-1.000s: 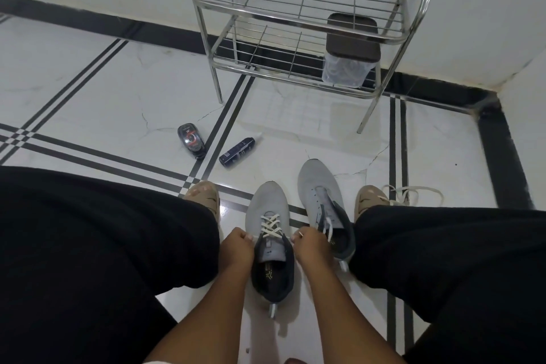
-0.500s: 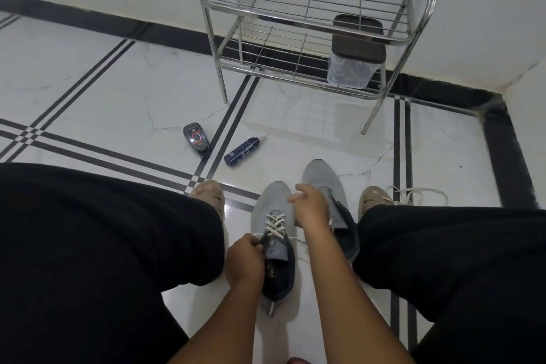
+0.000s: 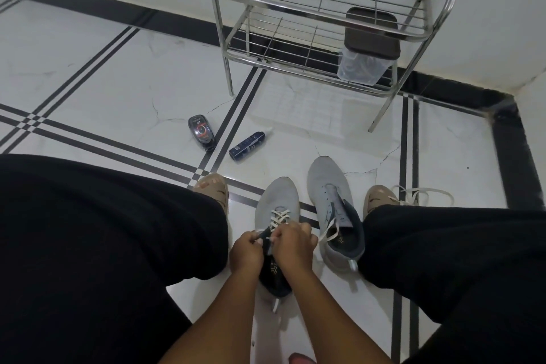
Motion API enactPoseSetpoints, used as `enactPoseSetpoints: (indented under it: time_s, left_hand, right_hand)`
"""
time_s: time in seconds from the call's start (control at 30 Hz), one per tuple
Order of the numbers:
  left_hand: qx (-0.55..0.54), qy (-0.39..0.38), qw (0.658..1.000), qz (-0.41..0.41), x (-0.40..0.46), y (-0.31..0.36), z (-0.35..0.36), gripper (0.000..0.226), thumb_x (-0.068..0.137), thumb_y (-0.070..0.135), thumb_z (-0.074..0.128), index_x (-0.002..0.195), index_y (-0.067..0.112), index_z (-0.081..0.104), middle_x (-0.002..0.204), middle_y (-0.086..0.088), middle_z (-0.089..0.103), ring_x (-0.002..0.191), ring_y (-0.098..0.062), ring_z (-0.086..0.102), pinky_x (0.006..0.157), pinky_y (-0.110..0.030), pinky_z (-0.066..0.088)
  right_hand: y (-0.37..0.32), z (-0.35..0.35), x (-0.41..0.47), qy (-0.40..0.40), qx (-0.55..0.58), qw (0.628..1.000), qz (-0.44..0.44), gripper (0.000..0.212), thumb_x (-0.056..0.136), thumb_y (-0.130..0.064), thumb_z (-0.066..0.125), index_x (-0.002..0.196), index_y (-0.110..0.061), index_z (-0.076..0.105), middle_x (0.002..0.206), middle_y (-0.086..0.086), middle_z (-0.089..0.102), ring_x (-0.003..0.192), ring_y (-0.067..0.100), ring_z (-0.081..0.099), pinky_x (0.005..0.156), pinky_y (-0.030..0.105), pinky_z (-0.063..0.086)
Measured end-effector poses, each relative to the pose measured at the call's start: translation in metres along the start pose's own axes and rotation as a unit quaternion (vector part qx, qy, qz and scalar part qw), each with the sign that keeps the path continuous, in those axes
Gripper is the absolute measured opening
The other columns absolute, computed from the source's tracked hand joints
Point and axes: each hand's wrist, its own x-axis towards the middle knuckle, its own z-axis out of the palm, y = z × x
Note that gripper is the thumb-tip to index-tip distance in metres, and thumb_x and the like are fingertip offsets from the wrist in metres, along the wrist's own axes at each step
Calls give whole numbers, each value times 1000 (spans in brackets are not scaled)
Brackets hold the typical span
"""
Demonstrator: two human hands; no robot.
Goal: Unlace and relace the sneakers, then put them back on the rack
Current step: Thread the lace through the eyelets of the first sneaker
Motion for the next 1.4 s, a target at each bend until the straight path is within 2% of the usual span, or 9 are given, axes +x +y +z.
enactPoseSetpoints:
  time_s: [0.27, 0.47, 0.6, 0.83, 0.93, 1.0, 1.13, 1.23, 1.4]
  left_hand:
    - [7, -11, 1000, 3, -2, 4, -2, 26, 95, 23, 43, 102, 18, 67, 100, -6, 68, 89, -24, 63, 81, -34, 53]
    - [59, -20, 997, 41, 3, 8, 0, 9, 95, 25, 52, 89, 21, 58, 97, -5, 66, 86, -22, 60, 72, -28, 45]
    - [64, 27, 997, 22, 3, 14, 0, 10, 98, 20, 44, 98, 16, 53, 96, -8, 60, 80, -22, 53, 66, -29, 40]
    - [-395, 219, 891, -44, 26, 81, -77, 31, 95, 7, 34, 112, -12, 53, 121, -35, 54, 114, -46, 54, 95, -49, 47]
    - [-246, 262, 932, 45, 23, 101, -91, 31, 98, 20, 36, 114, 2, 55, 102, -13, 59, 93, -28, 58, 77, -37, 48]
    - [24, 126, 989, 75, 25, 97, -72, 30, 96, 26, 43, 104, 5, 64, 104, -10, 64, 94, -28, 59, 78, -33, 47]
    - [256, -75, 964, 20, 22, 48, -27, 27, 96, 26, 44, 99, 9, 64, 111, -12, 65, 91, -23, 58, 76, -30, 45]
    - [199, -75, 977, 8, 7, 29, -14, 32, 97, 33, 45, 105, 7, 63, 105, -10, 65, 89, -22, 58, 72, -29, 44]
    - [-183, 120, 972, -88, 15, 35, -30, 37, 94, 12, 36, 118, -10, 54, 116, -30, 58, 106, -43, 58, 88, -45, 49]
  right_hand:
    - [0, -4, -7, 2, 78, 996, 40, 17, 92, -26, 57, 96, -31, 72, 108, -8, 41, 114, 22, 31, 100, 32, 36]
    - [20, -6, -21, 116, -62, 989, -69, 28, 86, -31, 65, 112, -26, 56, 112, -4, 54, 107, 19, 47, 91, 31, 40]
    - [43, -2, -28, 44, -64, 993, 90, 40, 86, -44, 63, 115, -21, 50, 114, 1, 57, 103, 19, 58, 82, 31, 49]
    - [47, -5, -21, -74, -43, 983, 162, 35, 100, -36, 42, 122, -16, 60, 125, 6, 60, 115, 24, 58, 84, 32, 49]
    - [46, -9, -16, -92, -31, 979, 180, 35, 98, -37, 43, 122, -17, 60, 125, 5, 61, 114, 25, 58, 83, 32, 49]
    - [45, -9, -14, -97, -26, 977, 187, 34, 97, -36, 44, 120, -18, 60, 123, 4, 62, 112, 24, 59, 81, 31, 48]
    - [37, -12, -12, -69, -17, 985, 156, 27, 94, -27, 48, 118, -18, 56, 121, 4, 61, 110, 25, 59, 79, 32, 48]
    - [33, -15, -9, -53, -7, 992, 115, 28, 93, -22, 47, 119, -14, 53, 123, 7, 58, 112, 28, 58, 82, 34, 48]
    - [35, -15, -6, -75, 26, 988, 130, 29, 92, -20, 52, 120, -13, 58, 122, 10, 60, 111, 29, 59, 80, 31, 49]
